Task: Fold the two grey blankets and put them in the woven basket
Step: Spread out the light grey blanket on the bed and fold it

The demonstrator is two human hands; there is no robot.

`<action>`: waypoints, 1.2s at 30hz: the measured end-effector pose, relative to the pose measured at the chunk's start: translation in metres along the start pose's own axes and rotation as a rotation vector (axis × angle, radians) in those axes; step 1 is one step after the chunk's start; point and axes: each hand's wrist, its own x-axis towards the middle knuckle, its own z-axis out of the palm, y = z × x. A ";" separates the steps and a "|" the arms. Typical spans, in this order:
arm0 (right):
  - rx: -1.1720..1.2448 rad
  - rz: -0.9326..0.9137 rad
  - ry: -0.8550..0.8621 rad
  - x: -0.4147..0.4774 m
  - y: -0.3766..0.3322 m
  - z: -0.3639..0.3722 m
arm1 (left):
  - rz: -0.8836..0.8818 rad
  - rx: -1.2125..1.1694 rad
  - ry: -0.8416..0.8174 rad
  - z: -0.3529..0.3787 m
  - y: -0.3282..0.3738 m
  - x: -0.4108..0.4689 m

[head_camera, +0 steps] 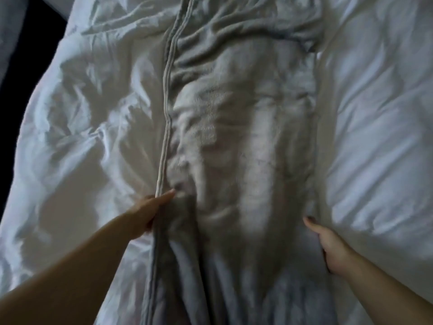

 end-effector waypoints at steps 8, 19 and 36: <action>-0.146 -0.523 0.344 -0.038 -0.044 0.001 | 0.331 0.211 0.400 -0.002 0.010 -0.031; -0.086 -0.230 -0.011 -0.048 -0.035 -0.009 | 0.116 -0.007 0.037 -0.006 -0.034 -0.027; 0.133 -0.524 0.170 -0.082 0.038 -0.041 | 0.471 0.062 0.751 -0.010 -0.104 -0.064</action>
